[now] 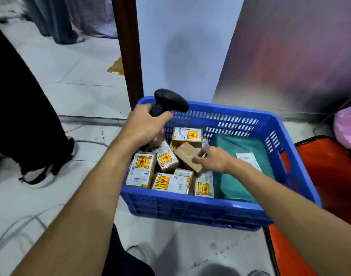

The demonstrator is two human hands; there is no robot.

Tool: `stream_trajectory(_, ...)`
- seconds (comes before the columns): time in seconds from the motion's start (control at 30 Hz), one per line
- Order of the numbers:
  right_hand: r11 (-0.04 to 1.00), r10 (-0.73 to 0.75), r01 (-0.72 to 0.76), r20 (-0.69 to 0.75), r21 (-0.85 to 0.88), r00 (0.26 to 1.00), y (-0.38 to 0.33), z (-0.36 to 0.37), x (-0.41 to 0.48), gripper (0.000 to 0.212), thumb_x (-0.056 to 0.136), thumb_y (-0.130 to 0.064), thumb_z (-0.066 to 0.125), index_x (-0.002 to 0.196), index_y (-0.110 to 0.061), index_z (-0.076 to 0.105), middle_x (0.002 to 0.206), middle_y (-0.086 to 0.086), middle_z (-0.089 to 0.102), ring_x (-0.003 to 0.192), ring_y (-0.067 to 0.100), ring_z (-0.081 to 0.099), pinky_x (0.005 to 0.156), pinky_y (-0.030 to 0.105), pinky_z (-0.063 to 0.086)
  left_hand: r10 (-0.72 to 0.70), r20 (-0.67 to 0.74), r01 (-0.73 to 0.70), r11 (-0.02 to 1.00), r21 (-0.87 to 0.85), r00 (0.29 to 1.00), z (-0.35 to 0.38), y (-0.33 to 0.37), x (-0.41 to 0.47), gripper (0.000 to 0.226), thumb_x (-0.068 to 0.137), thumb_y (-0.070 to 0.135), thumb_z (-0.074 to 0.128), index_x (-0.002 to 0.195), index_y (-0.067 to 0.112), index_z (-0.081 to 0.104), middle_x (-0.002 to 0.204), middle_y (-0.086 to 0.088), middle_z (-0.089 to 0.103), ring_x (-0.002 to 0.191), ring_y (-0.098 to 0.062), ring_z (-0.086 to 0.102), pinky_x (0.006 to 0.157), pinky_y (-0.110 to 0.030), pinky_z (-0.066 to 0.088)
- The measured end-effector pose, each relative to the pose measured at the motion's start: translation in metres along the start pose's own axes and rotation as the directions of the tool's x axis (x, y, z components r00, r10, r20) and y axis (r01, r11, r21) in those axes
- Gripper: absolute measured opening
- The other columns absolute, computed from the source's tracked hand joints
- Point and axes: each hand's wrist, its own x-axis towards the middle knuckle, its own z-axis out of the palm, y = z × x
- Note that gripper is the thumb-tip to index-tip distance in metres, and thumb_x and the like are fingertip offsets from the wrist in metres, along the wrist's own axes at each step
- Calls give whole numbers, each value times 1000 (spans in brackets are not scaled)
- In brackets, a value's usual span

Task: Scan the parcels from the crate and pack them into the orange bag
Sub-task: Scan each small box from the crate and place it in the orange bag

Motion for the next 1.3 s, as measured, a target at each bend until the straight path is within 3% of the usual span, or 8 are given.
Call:
stream_trajectory(0.3, 979, 58, 10, 332, -202, 941, -28, 71, 44, 79, 86, -71, 64, 135, -9, 57, 132, 7, 62, 117, 26, 59, 101, 43, 50, -22, -31, 19, 996, -86, 999, -1, 6, 10, 20, 93, 35, 65, 90, 15, 67, 62, -1, 67, 44, -15, 55, 52, -26, 44)
stream_trajectory(0.43, 977, 137, -64, 369, -205, 919, -18, 77, 50, 84, 83, -74, 65, 137, -11, 54, 134, 6, 60, 113, 25, 58, 98, 42, 50, -16, 1, 16, 996, -88, 1000, 0, 6, 11, 20, 93, 36, 63, 88, 16, 66, 61, 0, 67, 45, -14, 56, 56, -29, 47)
stream_trajectory(0.57, 985, 174, -156, 395, -78, 902, -1, 80, 46, 67, 83, -69, 70, 120, -15, 60, 120, 3, 63, 105, 23, 59, 89, 37, 50, -14, 14, 15, 996, -84, 1000, 1, 8, 11, 23, 92, 37, 62, 93, 14, 67, 62, 0, 68, 46, -15, 57, 58, -31, 49)
stream_trajectory(0.7, 988, 119, -145, 357, 48, 927, 12, 81, 34, 35, 89, -53, 74, 86, -22, 60, 98, -1, 65, 78, 10, 54, 65, 24, 41, -4, 18, 6, 996, -91, 1000, 2, 12, 7, 25, 93, 36, 62, 96, 12, 68, 61, 0, 68, 45, -14, 56, 58, -31, 49)
stream_trajectory(0.83, 942, 115, -196, 286, 273, 951, 16, 69, 18, 37, 87, -41, 80, 100, -7, 78, 104, 14, 74, 87, 20, 59, 76, 34, 48, 0, 22, 2, 996, -87, 1000, 3, 15, 3, 27, 93, 37, 62, 102, 11, 68, 62, 2, 68, 48, -15, 58, 61, -31, 50)
stream_trajectory(1.0, 929, 107, -139, 109, 343, 988, 18, 33, -7, 25, 90, -34, 78, 99, -11, 75, 95, 4, 73, 83, 16, 63, 72, 29, 50, -2, 44, 6, 997, -71, 999, 6, 17, -5, 25, 94, 39, 63, 99, 14, 68, 67, 0, 69, 47, -12, 58, 62, -31, 49)
stream_trajectory(1.13, 870, 135, -119, 0, 478, 991, 36, -13, -41, 19, 92, -31, 73, 95, -13, 78, 99, 2, 79, 101, 20, 70, 98, 40, 57, 14, 57, -11, 999, -46, 998, 9, 19, -12, 23, 96, 40, 63, 96, 17, 67, 69, -1, 70, 46, -9, 58, 60, -31, 49)
stream_trajectory(1.3, 779, 198, -71, -136, 623, 971, 67, -62, -98, 13, 93, -22, 72, 98, -11, 77, 98, 4, 81, 103, 20, 74, 102, 40, 56, 76, 96, -70, 995, -68, 992, 12, 22, -26, 22, 98, 38, 63, 96, 17, 66, 67, -1, 69, 49, -13, 59, 60, -33, 48)
